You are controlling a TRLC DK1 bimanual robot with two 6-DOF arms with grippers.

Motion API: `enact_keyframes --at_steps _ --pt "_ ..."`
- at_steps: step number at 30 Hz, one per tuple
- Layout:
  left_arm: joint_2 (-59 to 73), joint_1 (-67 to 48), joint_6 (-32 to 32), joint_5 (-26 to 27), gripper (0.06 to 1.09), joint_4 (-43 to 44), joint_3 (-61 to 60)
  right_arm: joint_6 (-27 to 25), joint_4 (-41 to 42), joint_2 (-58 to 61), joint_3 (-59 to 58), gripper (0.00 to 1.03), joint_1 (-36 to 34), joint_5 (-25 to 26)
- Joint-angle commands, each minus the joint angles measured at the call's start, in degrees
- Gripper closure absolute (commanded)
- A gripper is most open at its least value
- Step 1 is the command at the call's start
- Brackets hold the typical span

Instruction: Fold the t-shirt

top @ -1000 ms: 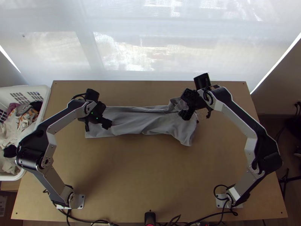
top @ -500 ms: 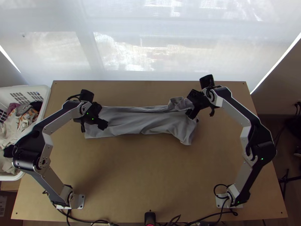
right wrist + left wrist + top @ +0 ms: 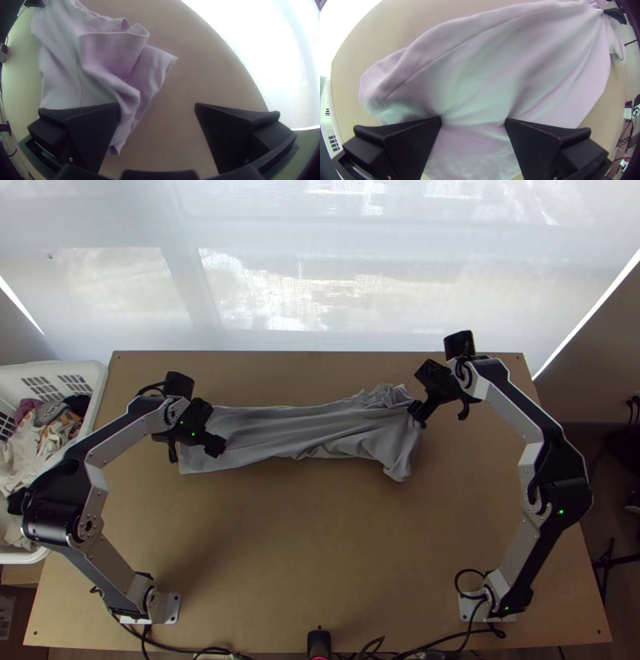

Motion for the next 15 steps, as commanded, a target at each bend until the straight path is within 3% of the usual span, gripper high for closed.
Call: enact_keyframes --at_steps 1,15 --pt "-2.97 0.85 0.01 -0.24 0.13 -0.52 -0.06 2.88 -0.73 -5.57 -1.41 0.04 -0.29 0.14" --pt "-10.97 3.92 -3.07 -0.15 0.13 -3.77 2.93 7.72 -6.27 -17.61 -1.94 0.04 8.85 -0.30"
